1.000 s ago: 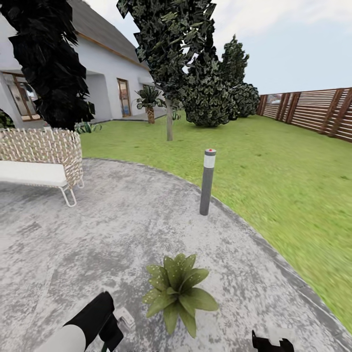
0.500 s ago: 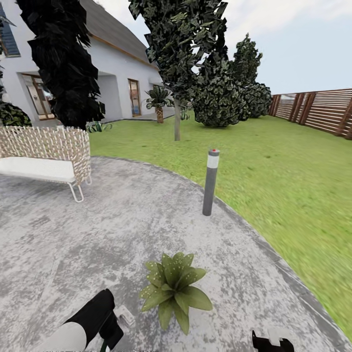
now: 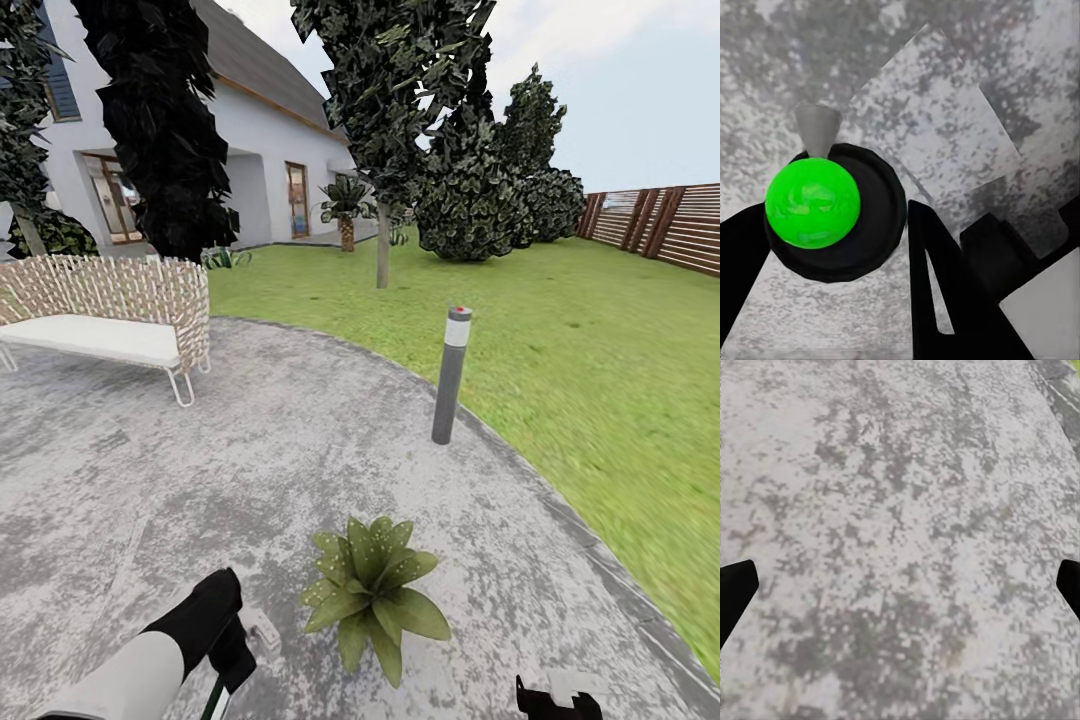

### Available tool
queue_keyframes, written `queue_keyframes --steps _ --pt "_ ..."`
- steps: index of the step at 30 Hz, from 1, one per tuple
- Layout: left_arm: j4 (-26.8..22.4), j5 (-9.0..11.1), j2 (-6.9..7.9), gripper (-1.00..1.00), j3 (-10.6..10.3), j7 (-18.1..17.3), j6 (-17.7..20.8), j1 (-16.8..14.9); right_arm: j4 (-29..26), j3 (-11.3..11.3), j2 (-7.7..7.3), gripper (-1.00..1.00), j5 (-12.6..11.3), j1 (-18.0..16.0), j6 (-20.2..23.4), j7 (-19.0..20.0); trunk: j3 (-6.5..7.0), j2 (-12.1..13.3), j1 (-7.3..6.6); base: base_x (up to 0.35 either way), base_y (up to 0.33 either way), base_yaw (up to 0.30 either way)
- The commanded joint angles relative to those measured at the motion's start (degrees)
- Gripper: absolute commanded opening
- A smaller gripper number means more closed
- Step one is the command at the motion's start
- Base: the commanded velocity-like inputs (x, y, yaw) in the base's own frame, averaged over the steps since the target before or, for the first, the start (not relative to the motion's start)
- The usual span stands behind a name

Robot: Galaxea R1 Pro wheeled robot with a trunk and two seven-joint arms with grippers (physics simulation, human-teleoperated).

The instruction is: Pick up the pesticide atomizer in the garden and spray insectifuge to fully cover both potted plants in the garden.

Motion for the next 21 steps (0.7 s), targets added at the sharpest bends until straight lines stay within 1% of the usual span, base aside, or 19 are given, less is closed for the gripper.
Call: queue_keyframes --steps 1,2,3,6,11,15,18,21 --pt "0.1 -0.4 0.07 -1.0 -0.2 -0.6 0.1 0.0 0.1 -0.3 0.0 1.0 0.6 -0.1 -0.2 -0.3 -0.06 0.0 -0.01 0.0 0.0 0.0" --pt "0.2 0.0 0.09 -1.0 0.0 -0.7 -0.1 0.0 0.1 -0.3 0.04 1.0 0.6 -0.1 -0.2 -0.3 -0.06 0.0 -0.01 0.0 0.0 0.015" --pt "0.3 -0.1 -0.23 -1.0 -0.1 -0.7 -0.1 0.0 0.1 -0.3 0.02 1.0 0.6 -0.1 -0.2 -0.3 -0.06 0.0 -0.01 0.05 -0.074 0.217" --pt "0.2 -0.1 -0.33 -1.0 0.0 -0.7 -0.2 0.0 0.0 -0.4 -0.16 1.0 0.6 -0.1 -0.2 -0.3 -0.06 0.0 -0.01 0.189 -0.17 0.17" --pt "-0.2 -0.1 -0.27 -1.0 0.0 -0.7 -0.1 0.0 0.0 -0.3 -0.27 1.0 0.6 -0.1 -0.2 -0.3 -0.06 0.0 -0.01 0.163 -0.225 0.019" --pt "-0.2 -0.2 -0.26 -1.0 -0.1 -0.7 -0.1 0.0 0.0 -0.3 -0.27 1.0 0.6 -0.1 -0.2 -0.2 -0.06 0.0 -0.01 0.012 -0.266 0.0" --pt "-0.1 -0.2 -0.26 -1.0 -0.2 -0.7 -0.1 0.0 0.0 -0.3 -0.27 1.0 0.6 -0.1 -0.2 -0.2 -0.06 0.0 -0.01 -0.125 -0.25 0.0" --pt "0.0 -0.1 -0.23 -1.0 -0.1 -0.7 -0.1 0.0 0.0 -0.3 -0.23 1.0 0.6 -0.1 -0.2 -0.3 -0.06 0.0 -0.01 -0.089 -0.09 0.041"
